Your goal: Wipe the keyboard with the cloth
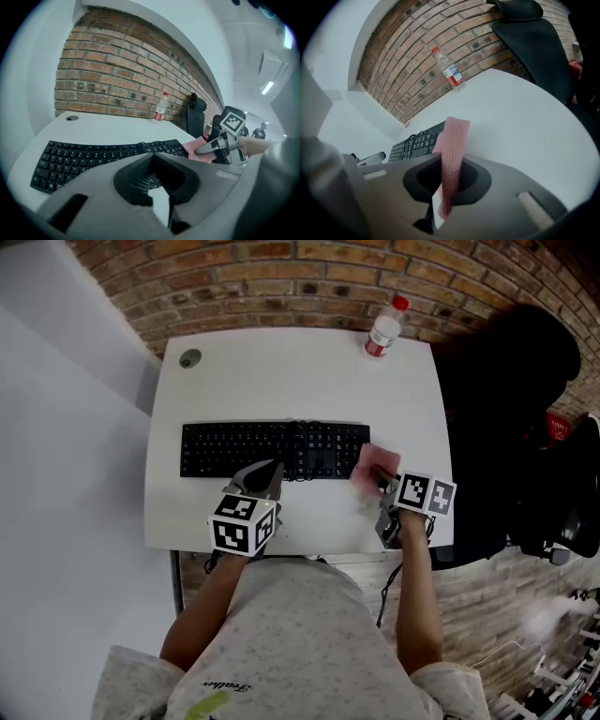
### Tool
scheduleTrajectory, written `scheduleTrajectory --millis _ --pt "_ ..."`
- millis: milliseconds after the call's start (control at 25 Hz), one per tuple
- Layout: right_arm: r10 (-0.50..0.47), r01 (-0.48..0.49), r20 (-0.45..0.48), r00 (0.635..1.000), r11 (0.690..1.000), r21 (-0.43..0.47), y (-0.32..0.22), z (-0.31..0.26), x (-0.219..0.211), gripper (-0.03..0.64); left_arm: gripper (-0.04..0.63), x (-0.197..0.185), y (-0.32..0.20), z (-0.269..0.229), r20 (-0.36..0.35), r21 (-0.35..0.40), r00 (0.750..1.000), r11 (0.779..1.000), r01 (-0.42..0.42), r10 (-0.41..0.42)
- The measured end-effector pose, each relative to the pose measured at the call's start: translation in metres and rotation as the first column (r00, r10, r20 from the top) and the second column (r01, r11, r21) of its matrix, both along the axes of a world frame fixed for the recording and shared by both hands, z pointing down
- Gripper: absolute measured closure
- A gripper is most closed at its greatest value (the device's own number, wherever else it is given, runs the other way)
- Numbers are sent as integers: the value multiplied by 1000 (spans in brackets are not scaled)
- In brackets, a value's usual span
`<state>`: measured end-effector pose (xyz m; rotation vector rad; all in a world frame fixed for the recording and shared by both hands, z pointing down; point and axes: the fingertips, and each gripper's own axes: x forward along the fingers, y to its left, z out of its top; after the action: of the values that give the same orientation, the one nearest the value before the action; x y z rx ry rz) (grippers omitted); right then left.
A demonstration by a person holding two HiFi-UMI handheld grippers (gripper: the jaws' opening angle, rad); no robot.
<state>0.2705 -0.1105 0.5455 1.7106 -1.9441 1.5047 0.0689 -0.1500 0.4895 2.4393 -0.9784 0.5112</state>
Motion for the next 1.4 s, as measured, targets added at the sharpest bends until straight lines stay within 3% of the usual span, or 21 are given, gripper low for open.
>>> scheduleTrajectory --millis 160,400,840,1120,1400 --pt "6 -4 -50 999 999 48 -1 -14 3 594 601 -3 0 -4 -1 11 1000 1000 -2 2" --pt "-46 73 -136 990 976 204 -16 -61 -25 592 601 -16 -2 -17 -15 33 1000 999 26 -25" --pt "-88 235 -321 943 860 453 -38 -142 -111 592 601 -58 -10 -46 -41 92 997 993 73 -69" --pt "-30 271 -423 906 809 522 -36 -162 -132 592 601 -71 -12 -53 -45 96 996 993 76 -72" --pt "6 280 -479 878 804 524 -26 -163 -134 595 601 -70 -14 -57 -56 98 997 993 59 -54"
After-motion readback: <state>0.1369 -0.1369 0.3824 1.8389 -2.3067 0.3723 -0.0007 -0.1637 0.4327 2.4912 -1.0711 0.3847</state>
